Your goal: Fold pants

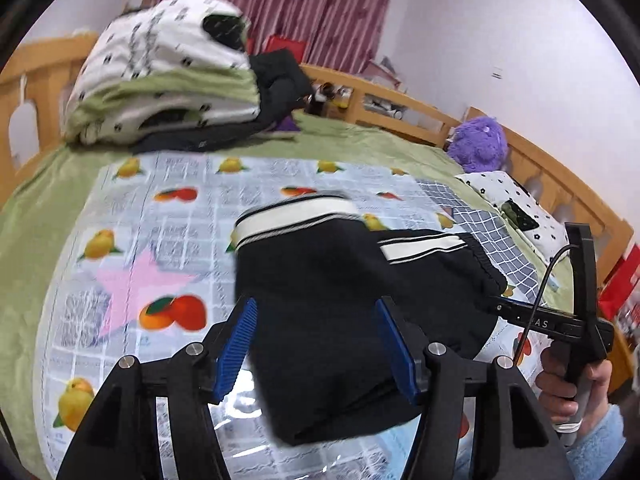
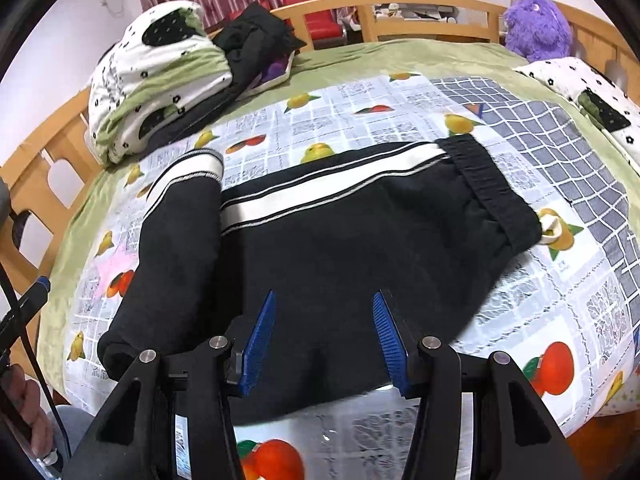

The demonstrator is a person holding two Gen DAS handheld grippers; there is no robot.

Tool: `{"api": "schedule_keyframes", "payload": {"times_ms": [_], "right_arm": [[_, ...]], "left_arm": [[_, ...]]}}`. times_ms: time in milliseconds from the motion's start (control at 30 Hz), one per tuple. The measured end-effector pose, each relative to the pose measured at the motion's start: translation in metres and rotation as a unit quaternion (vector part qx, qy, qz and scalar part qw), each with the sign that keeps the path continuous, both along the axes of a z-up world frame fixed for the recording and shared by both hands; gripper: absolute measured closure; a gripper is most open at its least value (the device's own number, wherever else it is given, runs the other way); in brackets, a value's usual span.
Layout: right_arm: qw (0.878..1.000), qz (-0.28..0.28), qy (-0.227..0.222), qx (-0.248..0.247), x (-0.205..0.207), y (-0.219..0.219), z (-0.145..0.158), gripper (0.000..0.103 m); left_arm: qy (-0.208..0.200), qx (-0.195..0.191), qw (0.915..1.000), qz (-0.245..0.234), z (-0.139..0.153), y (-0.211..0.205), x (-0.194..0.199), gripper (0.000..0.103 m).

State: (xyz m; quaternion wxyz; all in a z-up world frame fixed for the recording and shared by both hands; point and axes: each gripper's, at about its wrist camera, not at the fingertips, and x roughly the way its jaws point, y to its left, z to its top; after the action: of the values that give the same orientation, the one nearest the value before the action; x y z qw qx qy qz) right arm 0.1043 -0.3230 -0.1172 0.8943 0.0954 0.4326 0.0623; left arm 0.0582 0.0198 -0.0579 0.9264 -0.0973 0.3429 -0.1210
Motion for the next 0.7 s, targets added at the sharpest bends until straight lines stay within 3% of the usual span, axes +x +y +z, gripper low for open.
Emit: {"api": "schedule_keyframes", "payload": {"times_ms": [233,433,700], "right_arm": [[0.998,-0.017,0.023,0.048,0.017,0.023,-0.005,0.053],[0.999,-0.012,0.022,-0.023,0.019,0.046,-0.004,0.053],[0.998,-0.012,-0.001,-0.069,0.013,0.043,0.009,0.053]], "left_arm": [[0.015,-0.039,0.999,0.012,-0.009,0.025,0.005,0.045],[0.004,-0.037,0.9993,0.002,-0.009,0.024,0.0,0.045],[-0.009,-0.036,0.9993,-0.011,-0.005,0.019,-0.004,0.045]]}}
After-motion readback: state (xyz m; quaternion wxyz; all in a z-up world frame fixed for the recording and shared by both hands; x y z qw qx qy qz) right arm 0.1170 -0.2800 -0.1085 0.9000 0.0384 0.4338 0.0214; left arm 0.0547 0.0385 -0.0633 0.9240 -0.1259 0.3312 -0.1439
